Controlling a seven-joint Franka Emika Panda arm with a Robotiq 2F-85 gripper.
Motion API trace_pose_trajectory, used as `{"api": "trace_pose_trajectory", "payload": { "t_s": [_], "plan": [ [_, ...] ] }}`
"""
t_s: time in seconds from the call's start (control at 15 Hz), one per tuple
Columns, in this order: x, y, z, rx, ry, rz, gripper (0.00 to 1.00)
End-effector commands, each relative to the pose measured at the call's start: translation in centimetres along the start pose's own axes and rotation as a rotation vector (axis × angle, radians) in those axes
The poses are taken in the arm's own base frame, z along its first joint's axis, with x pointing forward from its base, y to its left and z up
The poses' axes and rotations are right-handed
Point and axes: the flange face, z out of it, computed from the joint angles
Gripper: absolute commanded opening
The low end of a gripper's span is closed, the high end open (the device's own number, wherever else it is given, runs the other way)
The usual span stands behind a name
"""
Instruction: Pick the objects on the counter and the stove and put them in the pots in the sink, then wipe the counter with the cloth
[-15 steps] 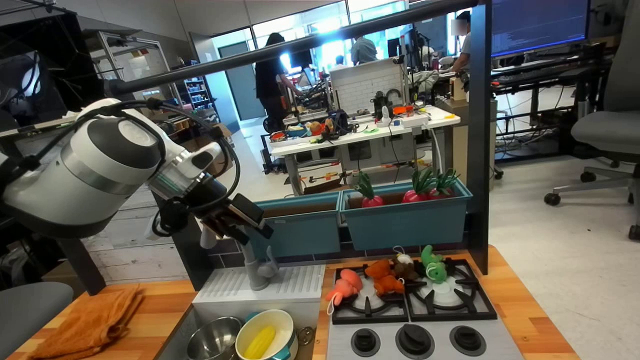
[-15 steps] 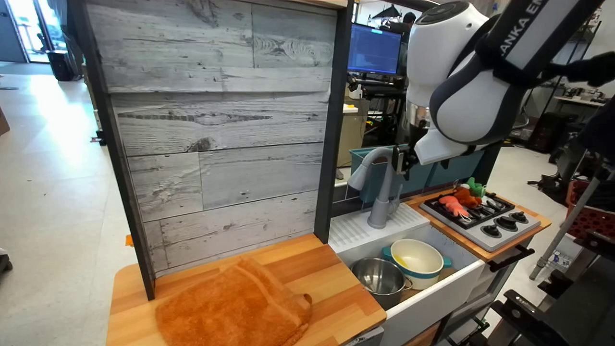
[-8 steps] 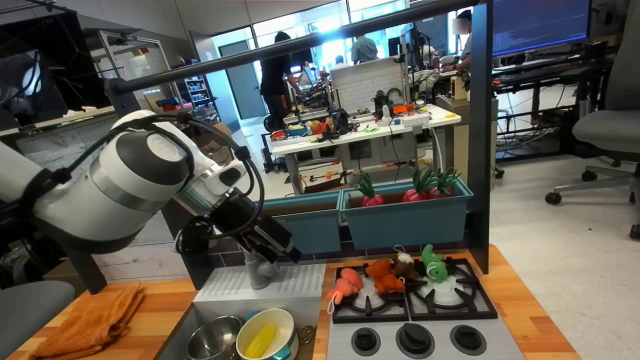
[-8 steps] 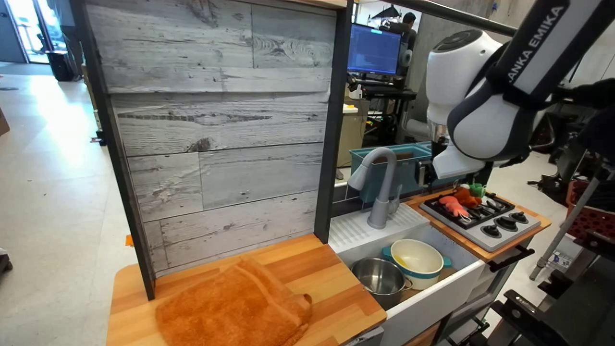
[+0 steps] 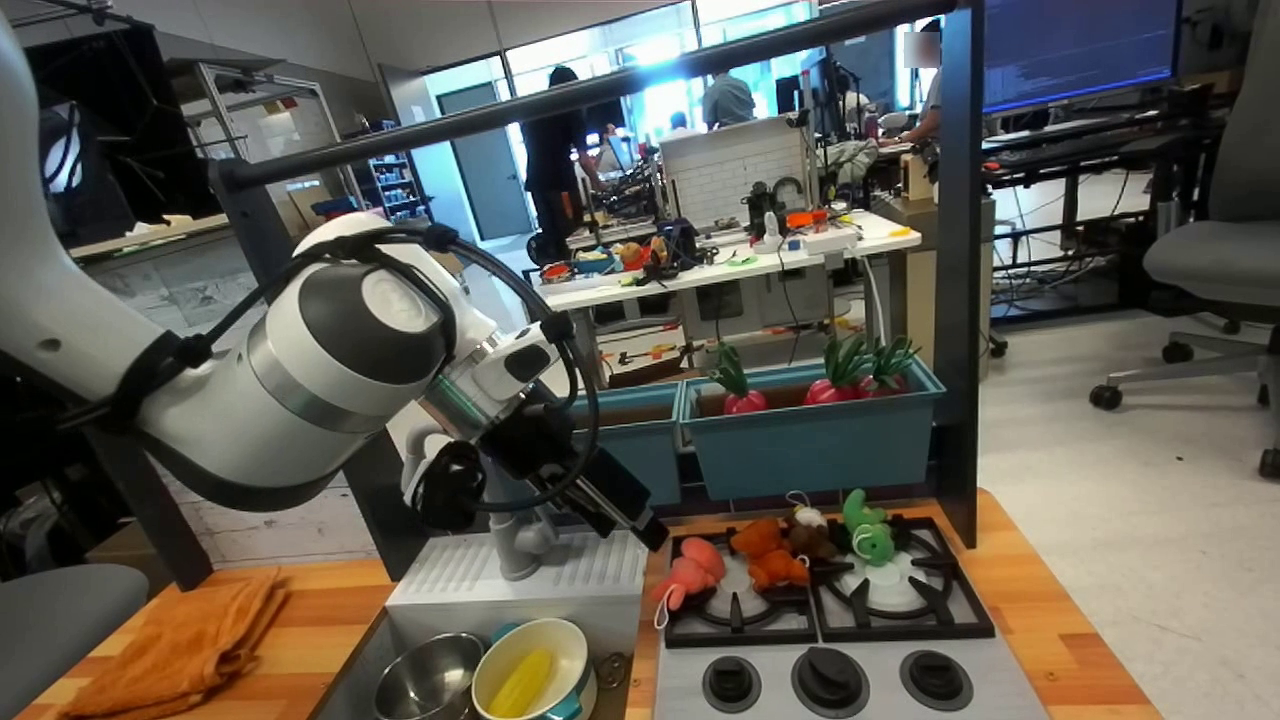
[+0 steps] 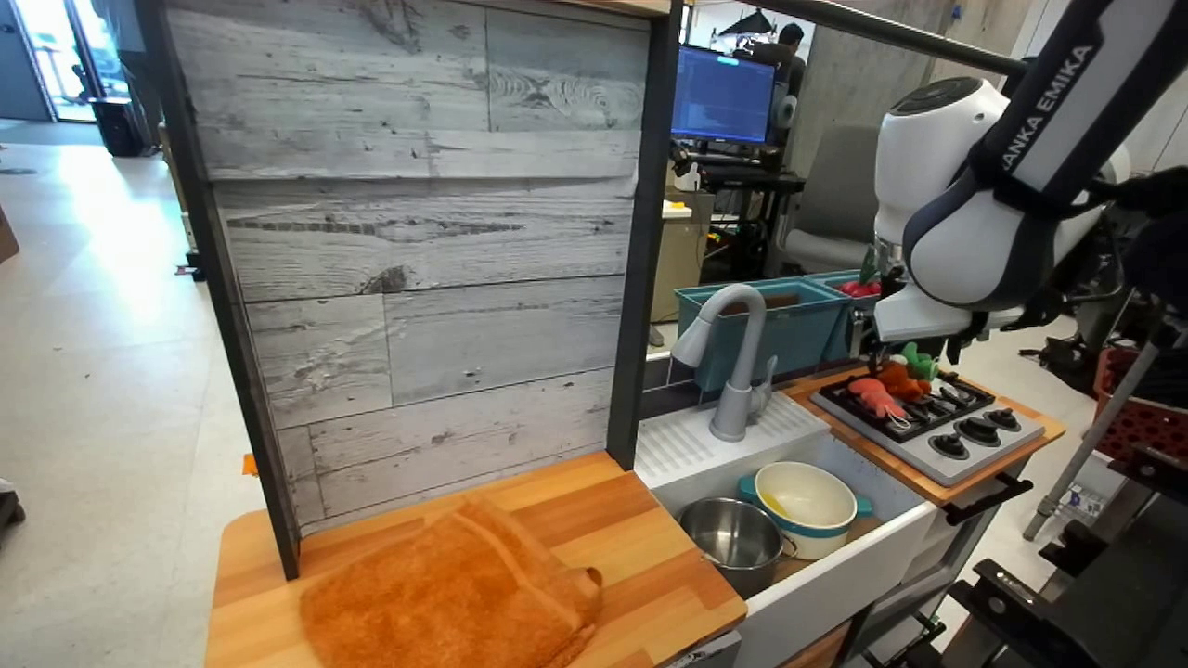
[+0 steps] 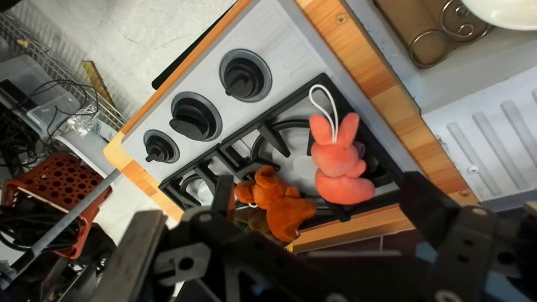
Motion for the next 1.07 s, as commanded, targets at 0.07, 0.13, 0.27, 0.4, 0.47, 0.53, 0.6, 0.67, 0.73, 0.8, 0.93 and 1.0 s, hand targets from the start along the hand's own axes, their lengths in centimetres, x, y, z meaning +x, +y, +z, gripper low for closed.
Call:
{"api": "trace_pose_trajectory", "payload": {
  "t_s": [0.07,0.13,0.27,0.4,0.47,0.53,0.6,0.67,0.73,0.8,0.93,1.0],
  "plan": [
    [0.1,-1.6,1.5,0.057,0.105,0.093,1.00],
    [0.4,-1.6,2.5,0.072,0.110,0.131,1.00],
    [0.5,-1.6,4.1,0.088,0.093,0.188,1.00],
    [0.5,-1.7,5.7,0.080,0.081,0.214,1.00],
    [0.5,-1.6,6.3,0.072,0.076,0.223,1.00],
    [0.7,-1.5,6.8,0.067,0.071,0.232,1.00],
    [0.8,-1.4,7.3,0.067,0.073,0.243,1.00],
    [1.1,-1.4,7.6,0.069,0.072,0.254,1.00],
    [1.4,-1.4,7.8,0.073,0.080,0.267,0.75],
    [1.6,-1.4,8.0,0.078,0.089,0.278,0.72],
    [1.9,-1.8,8.3,0.082,0.099,0.289,0.58],
    [1.9,-2.1,8.3,0.084,0.102,0.291,0.49]
  ]
}}
